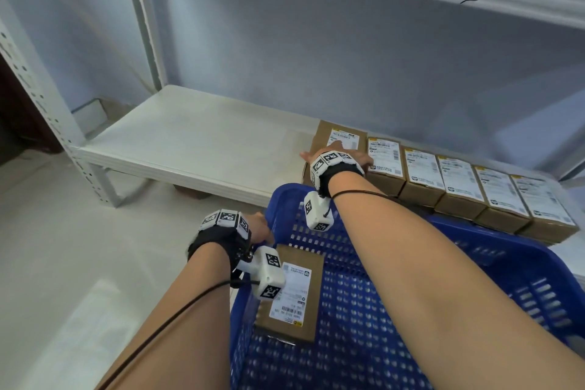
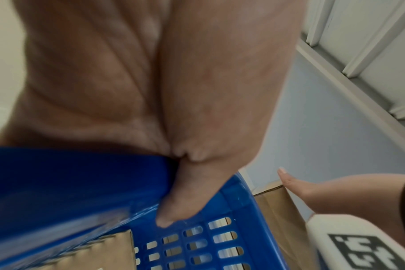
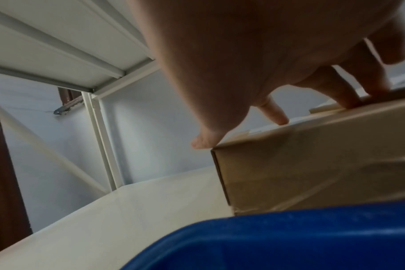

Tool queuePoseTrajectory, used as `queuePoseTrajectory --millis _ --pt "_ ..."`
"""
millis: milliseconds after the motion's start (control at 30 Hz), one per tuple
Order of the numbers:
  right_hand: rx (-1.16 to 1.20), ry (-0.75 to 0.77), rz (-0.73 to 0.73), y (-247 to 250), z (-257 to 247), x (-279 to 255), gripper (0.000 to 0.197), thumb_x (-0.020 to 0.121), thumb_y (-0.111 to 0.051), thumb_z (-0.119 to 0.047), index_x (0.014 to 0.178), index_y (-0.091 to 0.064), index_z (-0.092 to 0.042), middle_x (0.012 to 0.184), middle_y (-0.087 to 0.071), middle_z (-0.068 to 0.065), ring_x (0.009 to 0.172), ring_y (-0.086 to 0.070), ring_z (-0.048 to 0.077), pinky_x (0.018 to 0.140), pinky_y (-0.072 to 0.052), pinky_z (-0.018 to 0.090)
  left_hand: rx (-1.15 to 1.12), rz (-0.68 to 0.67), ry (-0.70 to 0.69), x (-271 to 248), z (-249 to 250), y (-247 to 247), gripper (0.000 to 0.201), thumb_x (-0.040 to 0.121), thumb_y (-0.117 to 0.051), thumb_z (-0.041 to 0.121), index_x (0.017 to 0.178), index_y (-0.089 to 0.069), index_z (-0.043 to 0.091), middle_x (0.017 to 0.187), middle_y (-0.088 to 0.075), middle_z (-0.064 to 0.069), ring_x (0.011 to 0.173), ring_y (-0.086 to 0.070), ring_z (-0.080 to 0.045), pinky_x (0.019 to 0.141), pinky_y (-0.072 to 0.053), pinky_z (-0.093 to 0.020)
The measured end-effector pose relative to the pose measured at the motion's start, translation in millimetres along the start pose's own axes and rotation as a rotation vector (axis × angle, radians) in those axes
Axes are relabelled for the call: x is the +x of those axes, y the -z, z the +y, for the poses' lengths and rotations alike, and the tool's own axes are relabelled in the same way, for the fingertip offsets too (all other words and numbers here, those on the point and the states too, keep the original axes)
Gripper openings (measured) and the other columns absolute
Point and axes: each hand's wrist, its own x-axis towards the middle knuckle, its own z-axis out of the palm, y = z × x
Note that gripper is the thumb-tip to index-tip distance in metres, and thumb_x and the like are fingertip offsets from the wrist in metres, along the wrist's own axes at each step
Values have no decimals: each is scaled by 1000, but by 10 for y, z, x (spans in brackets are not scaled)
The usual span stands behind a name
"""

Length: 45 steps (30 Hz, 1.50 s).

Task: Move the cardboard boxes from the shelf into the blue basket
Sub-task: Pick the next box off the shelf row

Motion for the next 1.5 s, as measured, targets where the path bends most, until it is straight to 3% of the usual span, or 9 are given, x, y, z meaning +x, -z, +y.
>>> queuePoseTrajectory --millis 133,267,433,600,733,900,1133,1333,1500 --pt "47 52 -8 -100 -28 -1 105 78 -35 -85 156 -12 -19 159 -17 24 143 -14 51 111 -6 69 -34 1 38 -9 67 -12 49 91 -54 19 134 -44 0 125 -58 -17 92 -44 -18 70 -39 -26" --pt "110 63 -31 -181 -119 98 110 78 -44 -82 156 -4 -17 160 -13 25 143 -11 53 107 -1 76 1 0 43 -39 40 18 51 85 -59 31 125 -47 2 90 -56 -9 85 -50 -23 73 -37 -29" --pt "256 -13 -37 -199 -206 117 95 80 -27 -86 154 -12 -28 153 -4 39 141 -1 58 110 2 71 -54 -37 53 -35 56 3 53 85 -60 22 132 -46 3 129 -57 -18 93 -50 -23 82 -39 -28" --pt "280 -66 48 -258 -157 231 95 82 -31 -82 149 -27 -15 154 -22 23 137 -20 45 112 -15 58 -53 0 55 -52 25 22 56 84 -60 32 131 -44 5 105 -57 -12 93 -54 -26 77 -39 -28" --pt "307 -121 55 -286 -139 264 107 75 -35 -87 152 -20 -15 153 -13 30 137 -14 53 113 -14 61 -109 -20 40 -27 64 -20 50 90 -55 14 136 -43 -2 136 -54 -20 95 -48 -18 57 -36 -20" --pt "368 -149 -26 -200 -98 235 111 71 -39 -89 154 -6 -23 153 -4 37 137 -16 59 110 -18 67 -123 11 33 7 62 -23 48 93 -52 14 137 -42 -2 139 -52 -20 94 -42 -15 54 -30 -13" --pt "370 -113 -56 -96 -5 198 121 60 -60 -78 152 -5 -23 145 -33 29 129 -36 50 104 -35 59 -123 36 30 61 55 -40 48 92 -52 16 136 -44 -2 138 -53 -19 98 -49 -20 75 -38 -26" --pt "383 -26 -1 36 -13 7 131 60 -63 -79 154 10 -24 147 -18 34 134 -21 55 107 -26 66 -145 12 56 52 30 -46 55 88 -57 23 135 -41 1 131 -56 -19 112 -57 -28 88 -41 -30" --pt "401 66 110 181 77 -232 131 57 -66 -80 153 4 -25 144 -17 33 133 -22 53 106 -26 65 -77 43 30 -6 53 -64 48 87 -56 27 124 -48 -3 112 -63 -17 96 -58 -27 80 -42 -33"
